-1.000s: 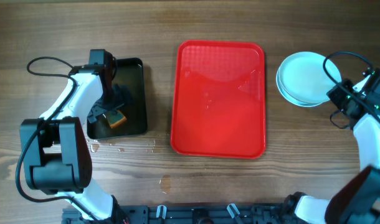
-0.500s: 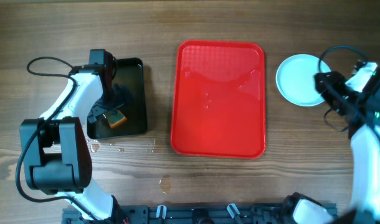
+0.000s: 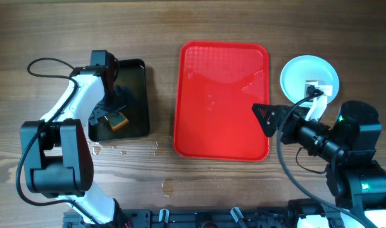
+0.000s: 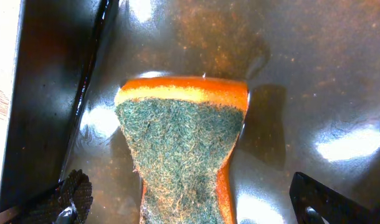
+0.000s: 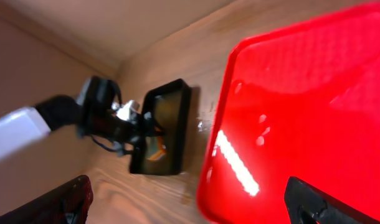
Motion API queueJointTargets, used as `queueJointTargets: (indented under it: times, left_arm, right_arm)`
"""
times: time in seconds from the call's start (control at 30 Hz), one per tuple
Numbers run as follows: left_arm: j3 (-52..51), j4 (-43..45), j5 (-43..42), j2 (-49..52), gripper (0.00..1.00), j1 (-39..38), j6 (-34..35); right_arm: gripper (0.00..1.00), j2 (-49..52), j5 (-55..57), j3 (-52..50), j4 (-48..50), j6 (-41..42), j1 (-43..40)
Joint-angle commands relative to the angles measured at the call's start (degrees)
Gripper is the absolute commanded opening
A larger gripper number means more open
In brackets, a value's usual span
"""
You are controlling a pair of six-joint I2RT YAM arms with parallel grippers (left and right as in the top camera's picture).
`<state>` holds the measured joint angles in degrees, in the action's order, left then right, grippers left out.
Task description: Clean dirty plates on tray and stack at the side
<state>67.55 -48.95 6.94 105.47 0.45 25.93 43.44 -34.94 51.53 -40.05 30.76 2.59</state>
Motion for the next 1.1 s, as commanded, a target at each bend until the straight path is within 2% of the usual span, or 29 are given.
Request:
queueJointTargets:
  times: [0.0,0.1,0.17,0.23,0.33,0.53,0.77,0.9,1.07]
  left_arm:
    - [-0.1,0.2,-0.4,-0.5,1.0,0.2,-0.2]
    - [-0.1,0.2,-0.4,-0.4,1.0,0.2,-0.2]
    - [-0.1,0.2,-0.4,-0.4,1.0,0.2,-0.2]
    - [-0.1,0.2,-0.4,-0.4,1.0,0.2,-0.2]
    - [-0.1,0.2,-0.4,-0.4,1.0,0.2,-0.2]
    - [-0.1,0.2,-0.4,-0.4,1.0,0.2,-0.2]
    - [-0.1,0.2,-0.4,-0.5,1.0,0.2,-0.2]
    - [-0.1,0.2,-0.4,-0.4,1.0,0.2,-0.2]
    - [-0.1,0.2,-0.4,-0.4,1.0,0.2,-0.2]
  right_arm:
    - [1.0,0.3,-0.3,0.5,-0.6,3.1,0.2]
    - [1.0,-0.5,-1.4,0.5,-3.0,-7.5,0.2]
    - [1.0,-2.3,-0.8,0.2,-4.2,-18.0,0.2]
    - [1.0,-4.7,-0.5,-1.6,-1.0,-28.2,0.2]
    - [1.0,-10.1,2.0,-6.2,5.9,-36.0,0.1]
    - [1.0,-26.4,7.2,-18.4,10.8,-36.9,-3.1]
    - [1.0,-40.7,10.2,-36.1,24.6,-36.8,-4.5]
    - [1.0,-43.2,13.4,-42.3,29.2,-35.6,-4.5]
    - [1.0,-43.3,20.0,-48.0,36.7,-26.5,-4.5]
